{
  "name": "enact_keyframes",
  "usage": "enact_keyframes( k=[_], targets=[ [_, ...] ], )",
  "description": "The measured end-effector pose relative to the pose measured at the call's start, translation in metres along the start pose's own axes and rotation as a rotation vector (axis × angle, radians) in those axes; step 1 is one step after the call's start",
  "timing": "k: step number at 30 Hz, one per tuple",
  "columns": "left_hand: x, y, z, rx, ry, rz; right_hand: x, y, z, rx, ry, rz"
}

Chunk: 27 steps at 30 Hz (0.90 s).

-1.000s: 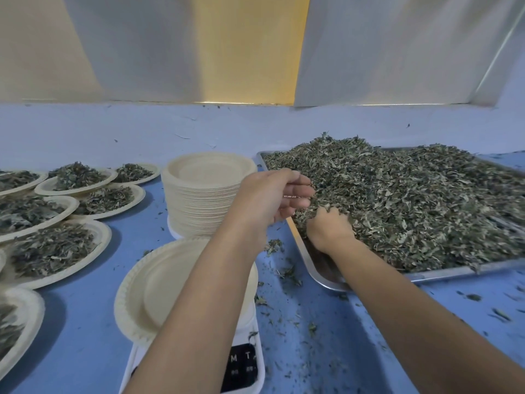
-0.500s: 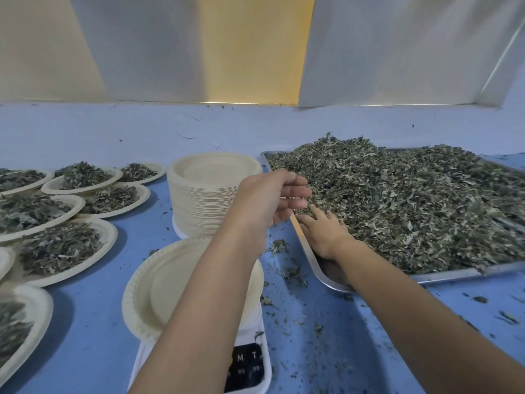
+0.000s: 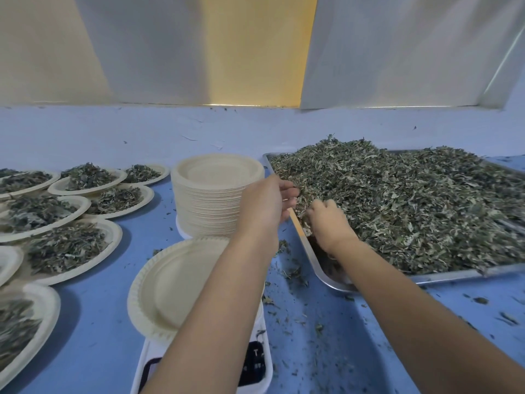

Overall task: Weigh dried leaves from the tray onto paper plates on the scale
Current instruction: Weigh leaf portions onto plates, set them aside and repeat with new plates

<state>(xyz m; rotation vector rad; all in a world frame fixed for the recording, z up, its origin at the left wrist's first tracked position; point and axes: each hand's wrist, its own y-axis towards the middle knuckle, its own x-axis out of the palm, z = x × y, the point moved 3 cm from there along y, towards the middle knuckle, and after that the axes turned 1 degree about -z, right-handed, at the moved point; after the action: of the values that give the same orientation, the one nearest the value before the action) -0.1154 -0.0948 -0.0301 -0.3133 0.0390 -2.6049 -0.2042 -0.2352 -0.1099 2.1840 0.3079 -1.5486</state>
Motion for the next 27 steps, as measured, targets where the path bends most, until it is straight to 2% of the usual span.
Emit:
enact_keyframes(
  k=[3,6,9,12,14,18,21,24,27],
  targets=[
    [0.009,0.008,-0.011,0.014,0.002,0.113,-0.015,0.000,0.005,0.068,0.315,0.179],
    [0.023,0.016,-0.025,-0.151,-0.103,0.090,-0.025,0.000,0.013,0.241,0.683,0.277],
    [0.037,0.024,-0.040,-0.292,-0.235,0.026,-0.028,-0.006,0.017,0.479,1.105,0.266],
    [0.043,0.026,-0.050,-0.363,-0.301,-0.018,-0.029,-0.009,0.022,0.701,1.356,0.218],
    [0.044,0.027,-0.055,-0.368,-0.330,-0.019,-0.029,-0.012,0.023,0.781,1.470,0.193],
    [0.042,0.026,-0.057,-0.344,-0.377,-0.001,-0.034,-0.014,0.021,0.820,1.633,0.210],
    [0.039,0.022,-0.052,-0.324,-0.386,-0.001,-0.043,-0.017,0.011,0.770,1.713,0.186],
    [0.031,0.020,-0.040,-0.289,-0.418,-0.014,-0.057,-0.022,-0.007,0.627,1.844,0.164],
    [0.014,0.015,-0.024,-0.249,-0.468,-0.061,-0.069,-0.027,-0.034,0.451,1.922,0.063]
  ],
)
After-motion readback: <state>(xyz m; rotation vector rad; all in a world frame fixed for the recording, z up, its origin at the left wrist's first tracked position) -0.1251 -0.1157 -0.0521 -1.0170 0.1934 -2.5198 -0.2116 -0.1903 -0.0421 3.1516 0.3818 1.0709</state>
